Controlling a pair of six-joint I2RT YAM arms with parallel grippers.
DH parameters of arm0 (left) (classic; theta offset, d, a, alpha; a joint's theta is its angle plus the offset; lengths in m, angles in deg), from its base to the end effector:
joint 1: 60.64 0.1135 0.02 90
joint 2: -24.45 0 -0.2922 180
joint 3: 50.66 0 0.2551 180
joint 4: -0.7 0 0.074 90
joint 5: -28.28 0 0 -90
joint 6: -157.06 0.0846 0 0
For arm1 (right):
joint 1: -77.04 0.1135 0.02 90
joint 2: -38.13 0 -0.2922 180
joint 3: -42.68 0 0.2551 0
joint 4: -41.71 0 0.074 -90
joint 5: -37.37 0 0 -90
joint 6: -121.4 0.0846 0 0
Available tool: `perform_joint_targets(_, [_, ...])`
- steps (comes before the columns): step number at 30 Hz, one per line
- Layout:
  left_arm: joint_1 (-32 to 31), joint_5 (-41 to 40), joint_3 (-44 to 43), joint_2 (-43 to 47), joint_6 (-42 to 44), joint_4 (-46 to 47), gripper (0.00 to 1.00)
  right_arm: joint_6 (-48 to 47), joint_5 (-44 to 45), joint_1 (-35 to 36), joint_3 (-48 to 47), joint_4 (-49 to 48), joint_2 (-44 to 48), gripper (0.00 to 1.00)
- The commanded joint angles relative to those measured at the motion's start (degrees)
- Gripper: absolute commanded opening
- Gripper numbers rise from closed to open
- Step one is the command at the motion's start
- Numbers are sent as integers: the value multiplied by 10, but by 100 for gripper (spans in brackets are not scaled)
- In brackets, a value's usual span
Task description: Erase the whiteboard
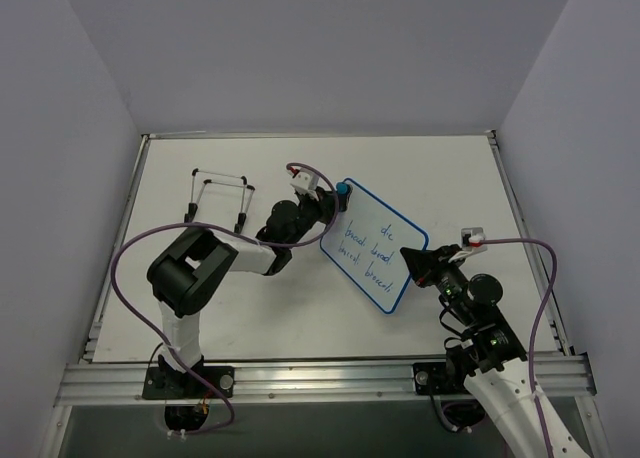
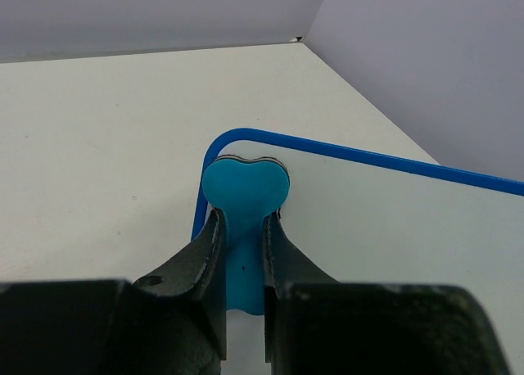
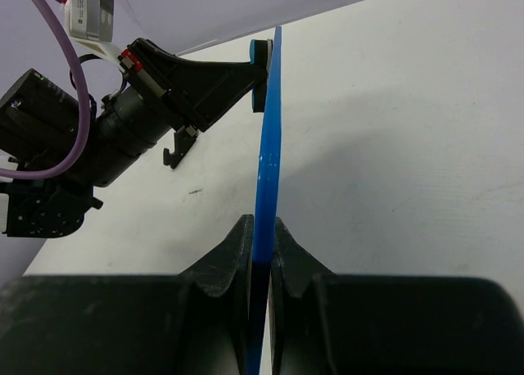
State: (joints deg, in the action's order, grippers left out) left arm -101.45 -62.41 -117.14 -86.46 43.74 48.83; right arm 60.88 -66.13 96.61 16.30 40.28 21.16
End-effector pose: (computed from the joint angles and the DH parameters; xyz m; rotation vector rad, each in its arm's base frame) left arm 0.3524 -0.3029 0.2181 0.2291 1.5555 -0.8824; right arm 0.1306 0.0674 0.2699 -0.0804 1.4411 0.8713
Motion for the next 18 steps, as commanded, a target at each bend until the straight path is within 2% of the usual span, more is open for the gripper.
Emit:
perform_joint_targets(1, [-30, 68, -2, 3, -1, -28, 2, -20, -104, 18, -32, -40, 6, 0])
perform_joint_targets(8, [-103, 85, -22, 49, 53, -71, 2, -17, -108, 18, -30, -40, 11, 0])
perform_joint_targets(18, [-176, 89, -25, 102, 63, -104, 2, -21, -104, 18, -33, -16, 28, 0])
